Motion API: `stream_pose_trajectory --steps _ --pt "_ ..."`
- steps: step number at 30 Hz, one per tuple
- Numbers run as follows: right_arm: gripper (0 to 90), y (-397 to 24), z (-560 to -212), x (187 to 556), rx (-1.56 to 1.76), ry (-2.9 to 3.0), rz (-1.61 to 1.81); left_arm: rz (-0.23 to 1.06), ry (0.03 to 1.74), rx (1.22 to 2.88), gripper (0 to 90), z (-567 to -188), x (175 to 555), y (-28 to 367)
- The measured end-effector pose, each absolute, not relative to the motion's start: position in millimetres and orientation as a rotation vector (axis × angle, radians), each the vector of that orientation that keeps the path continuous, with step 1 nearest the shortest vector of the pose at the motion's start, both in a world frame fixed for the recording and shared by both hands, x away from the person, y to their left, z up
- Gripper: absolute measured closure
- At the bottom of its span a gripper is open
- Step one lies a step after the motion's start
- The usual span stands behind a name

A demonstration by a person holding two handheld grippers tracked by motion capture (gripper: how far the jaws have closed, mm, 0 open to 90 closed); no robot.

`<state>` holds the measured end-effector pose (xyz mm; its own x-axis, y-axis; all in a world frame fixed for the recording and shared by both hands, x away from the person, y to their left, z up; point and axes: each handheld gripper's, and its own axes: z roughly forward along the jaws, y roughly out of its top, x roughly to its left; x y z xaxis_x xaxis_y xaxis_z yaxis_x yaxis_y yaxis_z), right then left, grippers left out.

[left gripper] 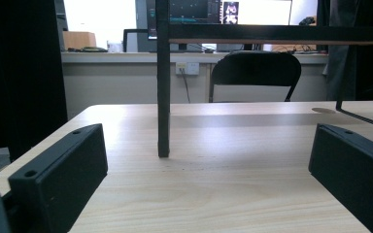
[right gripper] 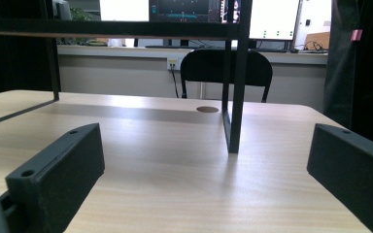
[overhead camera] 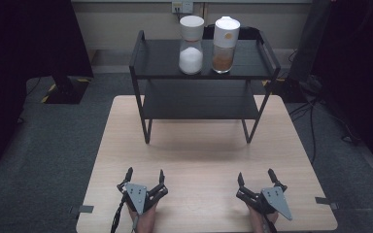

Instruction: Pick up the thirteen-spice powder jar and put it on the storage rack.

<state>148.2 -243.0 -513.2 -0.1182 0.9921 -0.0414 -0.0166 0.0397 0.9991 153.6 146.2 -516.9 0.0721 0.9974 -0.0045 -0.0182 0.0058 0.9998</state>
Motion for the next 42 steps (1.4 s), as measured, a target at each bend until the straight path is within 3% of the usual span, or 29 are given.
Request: stream_pose_trajectory --steps 42 --pt "0.0 -241.8 -515.8 146.2 1.134 1.268 1.286 1.161 1.144 1.224 0.0 -517.2 153.4 146.2"
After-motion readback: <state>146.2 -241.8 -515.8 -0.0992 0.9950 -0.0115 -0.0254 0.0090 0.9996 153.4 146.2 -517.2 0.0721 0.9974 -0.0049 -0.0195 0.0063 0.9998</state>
